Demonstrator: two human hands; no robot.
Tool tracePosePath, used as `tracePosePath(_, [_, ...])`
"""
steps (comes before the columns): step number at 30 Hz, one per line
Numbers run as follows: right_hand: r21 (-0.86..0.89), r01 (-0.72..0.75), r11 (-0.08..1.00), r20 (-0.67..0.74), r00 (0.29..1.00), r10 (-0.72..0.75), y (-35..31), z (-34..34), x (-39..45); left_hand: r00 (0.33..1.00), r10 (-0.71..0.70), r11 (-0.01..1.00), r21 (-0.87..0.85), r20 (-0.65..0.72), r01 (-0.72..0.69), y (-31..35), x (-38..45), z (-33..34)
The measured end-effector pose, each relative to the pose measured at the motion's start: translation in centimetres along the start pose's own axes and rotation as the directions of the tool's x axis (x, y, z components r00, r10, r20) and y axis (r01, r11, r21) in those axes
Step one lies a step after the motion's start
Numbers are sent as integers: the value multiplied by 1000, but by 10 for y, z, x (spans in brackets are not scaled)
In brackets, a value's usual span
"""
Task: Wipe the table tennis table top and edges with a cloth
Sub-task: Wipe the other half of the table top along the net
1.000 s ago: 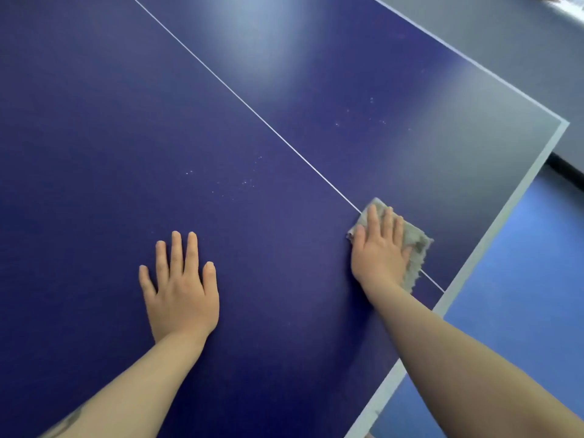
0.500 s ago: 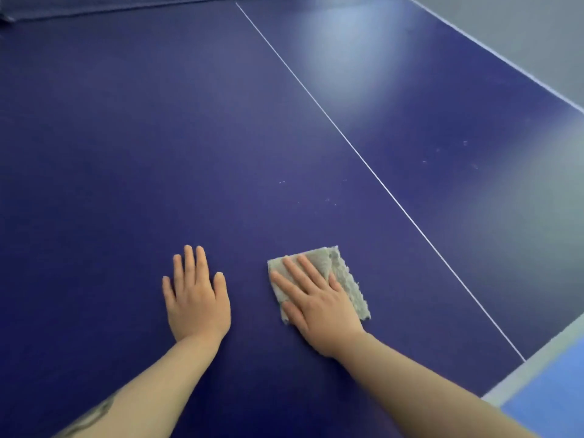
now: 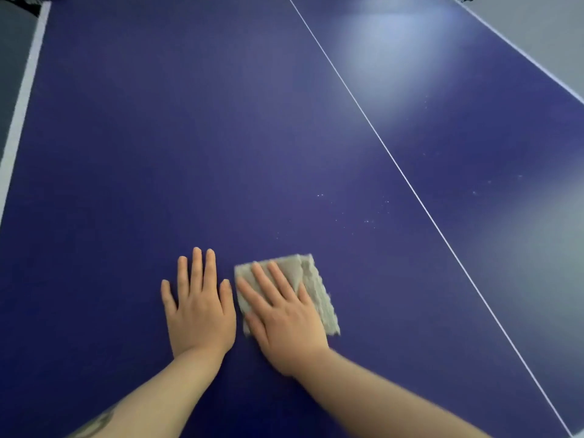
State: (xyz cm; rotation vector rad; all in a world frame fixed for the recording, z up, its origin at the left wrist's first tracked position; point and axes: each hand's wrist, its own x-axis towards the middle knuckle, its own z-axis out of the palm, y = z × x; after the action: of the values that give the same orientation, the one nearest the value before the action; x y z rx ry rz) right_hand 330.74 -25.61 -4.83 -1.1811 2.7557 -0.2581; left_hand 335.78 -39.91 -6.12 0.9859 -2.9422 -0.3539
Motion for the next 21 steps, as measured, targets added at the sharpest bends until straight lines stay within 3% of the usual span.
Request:
tracePosePath(2, [53,-9,999,53,999,7,14,-5,43,1000,-7,1000,7,-5,7,0,1,1])
tracePosePath(6, [75,-376,924,49,927,373,66,-20,59,1000,-1,1000,16,14,0,2,0,0])
tracePosePath(8, [83,-461,884,3,887,462,69,-16,35,1000,0,1000,21,18,0,0,0,-1])
tracePosePath(11, [8,-323,946,-74,944,323,25,-3,-3,1000,-3,1000,29,9,3,-1,-1,2])
tracePosePath(15, [59,-43,997,21,999,42,-7,1,26,999,16,1000,26,28,-17,-3,2,5])
tracePosePath(17, [133,-94,987,76,994,84,8,-6,53,998,13,998,66,55,-16,-4,0,4])
tracePosePath(21, [112,-409,905,17,912,410,52,-11,39,988,54,994,84,145,-67,3,11,-4])
